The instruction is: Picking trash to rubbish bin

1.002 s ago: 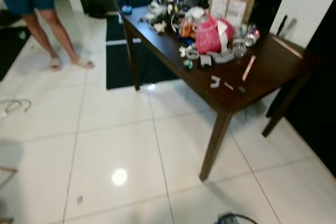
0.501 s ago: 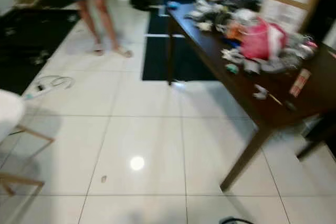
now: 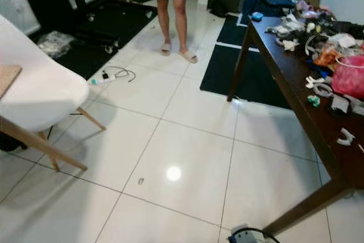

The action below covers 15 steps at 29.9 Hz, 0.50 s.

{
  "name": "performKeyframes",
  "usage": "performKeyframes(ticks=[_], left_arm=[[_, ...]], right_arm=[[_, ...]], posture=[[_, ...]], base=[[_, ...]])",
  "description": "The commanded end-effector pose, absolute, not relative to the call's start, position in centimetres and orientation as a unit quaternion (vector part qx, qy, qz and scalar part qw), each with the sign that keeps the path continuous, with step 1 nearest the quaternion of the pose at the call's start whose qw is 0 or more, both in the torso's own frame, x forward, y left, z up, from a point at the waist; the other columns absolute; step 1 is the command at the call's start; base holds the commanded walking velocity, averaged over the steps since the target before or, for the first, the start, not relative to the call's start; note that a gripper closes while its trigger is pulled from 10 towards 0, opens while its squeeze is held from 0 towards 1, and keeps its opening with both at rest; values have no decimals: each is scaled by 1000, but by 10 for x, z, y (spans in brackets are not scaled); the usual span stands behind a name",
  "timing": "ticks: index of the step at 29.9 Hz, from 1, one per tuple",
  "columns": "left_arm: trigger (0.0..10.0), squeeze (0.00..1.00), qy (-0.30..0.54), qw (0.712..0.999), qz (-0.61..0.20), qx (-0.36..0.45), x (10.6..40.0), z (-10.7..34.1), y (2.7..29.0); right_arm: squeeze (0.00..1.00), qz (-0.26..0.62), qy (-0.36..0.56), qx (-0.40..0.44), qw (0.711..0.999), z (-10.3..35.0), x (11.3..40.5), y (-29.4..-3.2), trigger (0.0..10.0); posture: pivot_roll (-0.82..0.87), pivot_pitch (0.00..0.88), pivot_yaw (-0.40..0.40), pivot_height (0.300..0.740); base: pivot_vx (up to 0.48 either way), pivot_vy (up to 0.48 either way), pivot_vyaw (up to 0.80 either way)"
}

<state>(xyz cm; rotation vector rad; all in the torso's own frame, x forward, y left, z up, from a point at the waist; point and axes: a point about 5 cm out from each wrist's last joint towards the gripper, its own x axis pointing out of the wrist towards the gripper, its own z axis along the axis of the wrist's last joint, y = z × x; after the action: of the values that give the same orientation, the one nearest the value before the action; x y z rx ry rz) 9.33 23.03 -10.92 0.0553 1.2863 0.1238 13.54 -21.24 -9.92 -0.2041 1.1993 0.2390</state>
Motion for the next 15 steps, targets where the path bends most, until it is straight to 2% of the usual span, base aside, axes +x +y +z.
performKeyframes(ticks=[1, 15], left_arm=[[10000, 0, 610, 790, 58, 29, 85, -111, 231], [10000, 0, 609, 790, 52, 35, 87, -111, 231]], right_arm=[[0, 117, 575, -94, 804, -103, 126, -211, 10000], [0, 121, 578, -92, 802, -104, 122, -208, 10000]], posture=[[112, 86, -61, 740], [111, 87, -56, 740]], base=[[0, 0, 725], [0, 0, 727]])
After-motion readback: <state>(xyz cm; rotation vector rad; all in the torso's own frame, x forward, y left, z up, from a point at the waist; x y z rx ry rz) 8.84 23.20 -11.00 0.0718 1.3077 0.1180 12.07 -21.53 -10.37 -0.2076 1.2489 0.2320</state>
